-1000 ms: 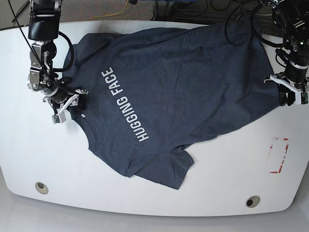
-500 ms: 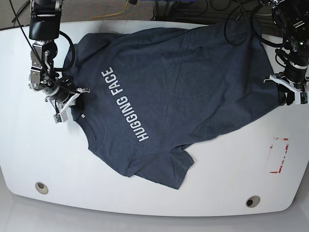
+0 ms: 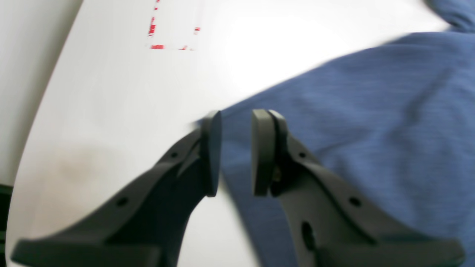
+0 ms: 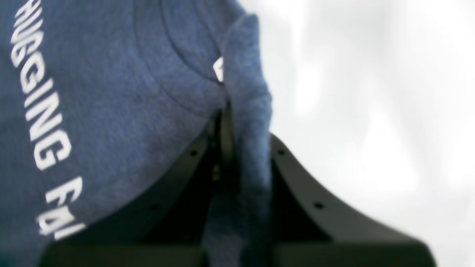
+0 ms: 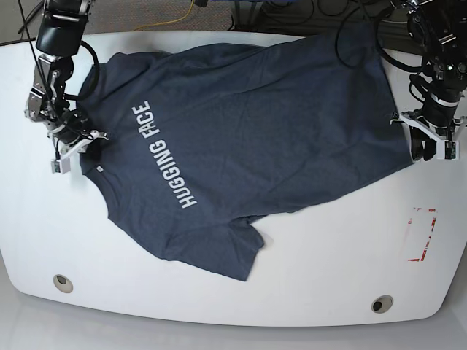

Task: Layout the t-shirt on the table in an organized manner, then fold the t-shirt properly
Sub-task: 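Drag the pinched shirt with the right gripper to straighten it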

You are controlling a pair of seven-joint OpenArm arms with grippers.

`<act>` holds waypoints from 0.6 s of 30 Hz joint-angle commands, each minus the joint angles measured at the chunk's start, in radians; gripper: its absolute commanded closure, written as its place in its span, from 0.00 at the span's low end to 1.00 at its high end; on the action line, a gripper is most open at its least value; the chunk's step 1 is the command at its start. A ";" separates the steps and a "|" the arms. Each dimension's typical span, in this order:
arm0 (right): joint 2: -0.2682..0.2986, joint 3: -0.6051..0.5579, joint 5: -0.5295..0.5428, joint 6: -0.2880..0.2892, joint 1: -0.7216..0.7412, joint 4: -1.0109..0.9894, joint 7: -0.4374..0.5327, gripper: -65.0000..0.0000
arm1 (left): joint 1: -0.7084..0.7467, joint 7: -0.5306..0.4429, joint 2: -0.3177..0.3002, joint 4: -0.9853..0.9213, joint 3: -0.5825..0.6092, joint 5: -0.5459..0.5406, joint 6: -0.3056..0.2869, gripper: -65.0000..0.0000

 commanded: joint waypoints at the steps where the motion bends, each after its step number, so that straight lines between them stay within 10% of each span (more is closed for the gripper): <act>1: 0.029 0.032 -0.034 -0.017 -0.022 -0.002 -0.033 1.00 | -0.006 -0.025 -0.015 0.015 -0.005 -0.009 0.001 0.80; 18: 0.012 0.203 -0.032 -0.018 -0.142 0.000 -0.036 1.00 | 0.008 -0.025 -0.013 0.015 0.030 -0.009 0.001 0.80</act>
